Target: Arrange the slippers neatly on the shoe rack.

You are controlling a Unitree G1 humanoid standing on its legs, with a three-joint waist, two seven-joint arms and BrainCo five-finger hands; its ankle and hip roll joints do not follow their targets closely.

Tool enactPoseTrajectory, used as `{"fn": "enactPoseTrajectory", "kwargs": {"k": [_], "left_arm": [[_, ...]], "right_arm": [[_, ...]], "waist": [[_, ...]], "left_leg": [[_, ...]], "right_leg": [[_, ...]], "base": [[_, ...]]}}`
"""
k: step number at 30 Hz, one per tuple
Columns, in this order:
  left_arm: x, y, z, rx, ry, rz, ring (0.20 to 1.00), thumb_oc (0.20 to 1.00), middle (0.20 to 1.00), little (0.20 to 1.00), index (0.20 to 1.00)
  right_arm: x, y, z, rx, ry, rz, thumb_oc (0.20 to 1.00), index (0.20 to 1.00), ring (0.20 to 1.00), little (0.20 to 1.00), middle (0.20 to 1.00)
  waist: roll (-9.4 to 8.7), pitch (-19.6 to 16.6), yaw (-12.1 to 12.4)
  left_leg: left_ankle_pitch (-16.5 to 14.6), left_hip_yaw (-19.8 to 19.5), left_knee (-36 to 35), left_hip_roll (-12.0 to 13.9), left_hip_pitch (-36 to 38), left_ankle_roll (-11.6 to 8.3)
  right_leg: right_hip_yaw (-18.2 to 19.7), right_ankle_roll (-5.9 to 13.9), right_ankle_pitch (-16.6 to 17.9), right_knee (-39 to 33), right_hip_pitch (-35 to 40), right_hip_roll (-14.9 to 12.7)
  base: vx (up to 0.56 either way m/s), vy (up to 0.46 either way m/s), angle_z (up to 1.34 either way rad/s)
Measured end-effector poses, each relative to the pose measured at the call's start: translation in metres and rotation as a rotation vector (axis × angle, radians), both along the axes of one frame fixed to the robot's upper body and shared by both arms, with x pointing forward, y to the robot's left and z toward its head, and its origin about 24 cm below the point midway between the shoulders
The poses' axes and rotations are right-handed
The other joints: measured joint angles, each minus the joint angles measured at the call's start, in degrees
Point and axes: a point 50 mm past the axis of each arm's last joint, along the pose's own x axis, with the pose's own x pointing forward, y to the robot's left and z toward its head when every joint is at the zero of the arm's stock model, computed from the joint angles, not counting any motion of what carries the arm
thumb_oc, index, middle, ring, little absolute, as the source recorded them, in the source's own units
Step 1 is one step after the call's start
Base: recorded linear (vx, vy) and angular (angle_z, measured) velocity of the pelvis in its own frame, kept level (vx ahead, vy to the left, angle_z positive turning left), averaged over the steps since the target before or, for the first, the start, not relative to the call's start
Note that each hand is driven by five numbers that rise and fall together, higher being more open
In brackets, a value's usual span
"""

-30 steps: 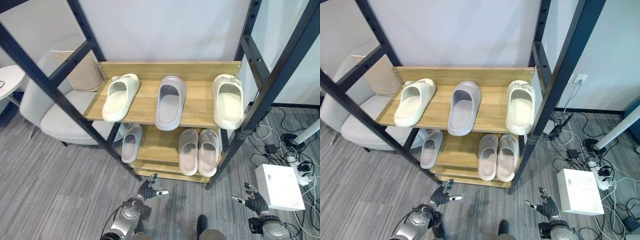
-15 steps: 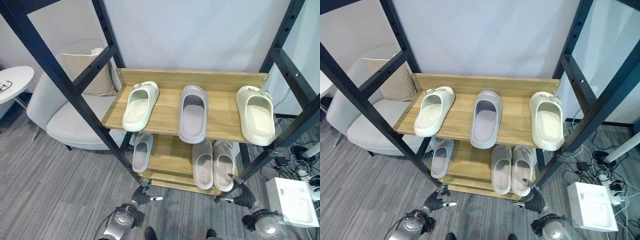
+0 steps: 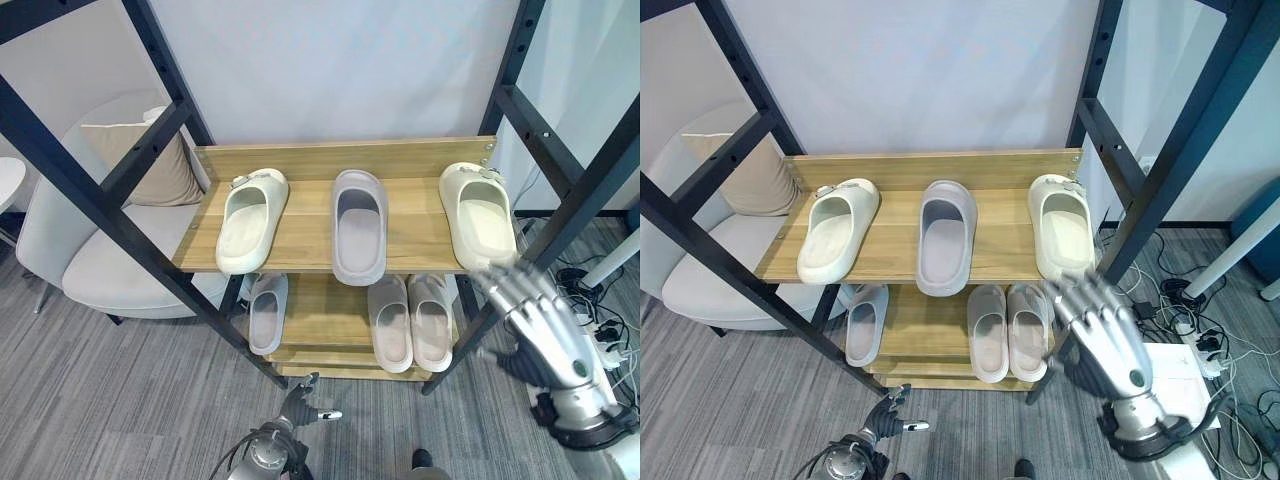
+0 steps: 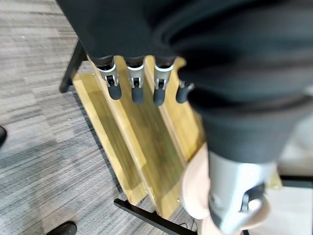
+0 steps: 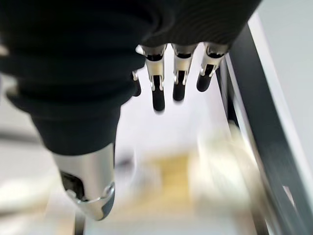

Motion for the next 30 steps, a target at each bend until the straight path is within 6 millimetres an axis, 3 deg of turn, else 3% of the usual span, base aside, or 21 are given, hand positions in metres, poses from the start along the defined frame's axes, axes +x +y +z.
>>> {"fn": "enactPoseTrajectory", "kwargs": {"k": [3,7,8,9,14,22,23,30], "left_arm": [[0.001,-0.001,0.0,-0.003,-0.005,0.002,1.0,1.0,1.0,1.0,1.0],[-0.002,-0.001,-0.001,-0.007,0.005,-0.005,1.0,1.0,1.0,1.0,1.0],[-0.004,0.001,-0.002,-0.011,0.015,-0.007,1.0,1.0,1.0,1.0,1.0],[-0.007,0.002,-0.003,-0.011,0.026,-0.009,1.0,1.0,1.0,1.0,1.0],[-0.015,0.008,-0.007,-0.011,0.061,-0.02,1.0,1.0,1.0,1.0,1.0],[-0.015,0.017,-0.006,0.002,0.068,-0.031,1.0,1.0,1.0,1.0,1.0],[-0.014,0.021,-0.005,0.001,0.064,-0.01,1.0,1.0,1.0,1.0,1.0],[-0.006,0.032,-0.002,0.024,0.043,0.005,1.0,1.0,1.0,1.0,1.0]], "right_arm": [[0.015,0.002,0.019,0.005,-0.142,0.017,1.0,1.0,1.0,1.0,1.0],[0.034,0.001,0.026,0.016,-0.202,0.002,1.0,1.0,1.0,1.0,1.0],[0.045,0.002,0.027,0.016,-0.205,-0.002,1.0,1.0,1.0,1.0,1.0],[0.051,0.001,0.027,0.01,-0.205,-0.004,1.0,1.0,1.0,1.0,1.0],[0.082,-0.002,0.008,0.052,-0.072,-0.048,1.0,1.0,1.0,1.0,1.0],[0.114,0.024,-0.008,0.224,0.056,-0.008,1.0,1.0,1.0,1.0,1.0],[0.117,0.026,-0.008,0.229,0.062,-0.006,1.0,1.0,1.0,1.0,1.0],[0.14,0.033,0.0,0.227,0.074,-0.015,1.0,1.0,1.0,1.0,1.0]], "waist": [[-0.88,-1.2,0.7],[-1.58,-1.7,1.3],[-1.84,-1.9,3.4],[-1.91,-2.1,3.6],[-2.74,-1.9,6.5],[-3.73,-1.1,9.4],[-3.8,-0.7,10.6],[-4.54,0.3,12.5]], "left_leg": [[0.0,-0.1,0.0,-0.1,0.0,0.01],[0.0,-0.2,0.0,-0.2,-0.1,0.06],[0.0,-0.5,0.0,-0.2,-0.1,0.06],[0.0,-0.6,0.0,-0.2,0.0,0.06],[0.0,-1.6,0.0,-0.5,-0.3,0.12],[0.1,-2.3,0.3,-0.9,-0.6,0.2],[0.1,-2.8,0.4,-1.2,-1.0,0.31],[0.1,-3.7,0.4,-1.9,-2.1,0.56]], "right_leg": [[-0.1,0.0,0.0,0.0,0.1,0.0],[-0.2,0.03,0.0,0.0,0.1,-0.1],[-0.5,0.05,0.0,0.0,0.4,0.0],[-0.6,0.05,0.0,0.0,0.5,0.0],[-1.6,0.11,0.0,0.0,0.9,-0.1],[-2.3,0.36,-0.2,0.0,1.0,-0.4],[-2.7,0.5,-0.3,0.0,1.1,-0.6],[-3.7,0.76,-0.5,0.0,0.5,-1.1]], "base": [[0.0,0.01,0.01],[0.01,0.014,0.02],[0.03,0.03,0.08],[0.03,0.027,0.08],[0.04,0.034,0.1],[0.01,0.016,0.05],[0.03,0.033,0.12],[0.02,0.018,0.09]]}}
